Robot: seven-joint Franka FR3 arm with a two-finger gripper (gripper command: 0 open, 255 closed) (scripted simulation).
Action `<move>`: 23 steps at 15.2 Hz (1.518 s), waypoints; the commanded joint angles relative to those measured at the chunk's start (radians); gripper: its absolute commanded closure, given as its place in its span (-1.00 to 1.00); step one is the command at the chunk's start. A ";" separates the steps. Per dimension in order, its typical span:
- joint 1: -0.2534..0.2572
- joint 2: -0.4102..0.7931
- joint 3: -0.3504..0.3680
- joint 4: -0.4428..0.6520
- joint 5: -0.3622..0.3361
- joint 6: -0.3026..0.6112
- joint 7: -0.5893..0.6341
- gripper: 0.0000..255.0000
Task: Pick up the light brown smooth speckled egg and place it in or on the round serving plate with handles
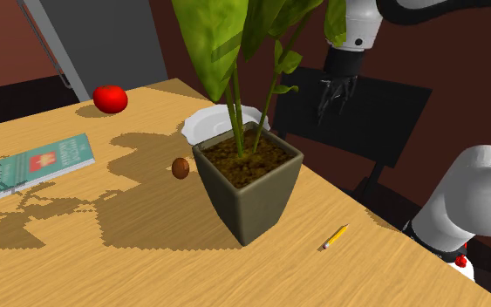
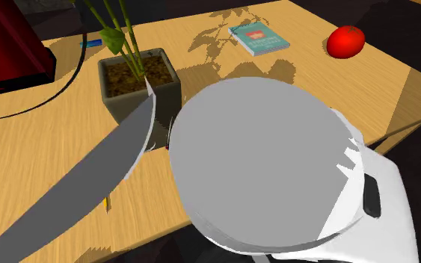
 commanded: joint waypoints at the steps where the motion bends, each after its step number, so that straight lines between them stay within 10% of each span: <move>1: 0.009 0.042 0.036 0.013 0.019 0.046 0.033 -1.00; 13: 0.028 0.391 0.245 0.222 0.011 0.280 0.244 -1.00; 23: 0.071 0.763 0.375 0.536 -0.193 0.373 0.482 -1.00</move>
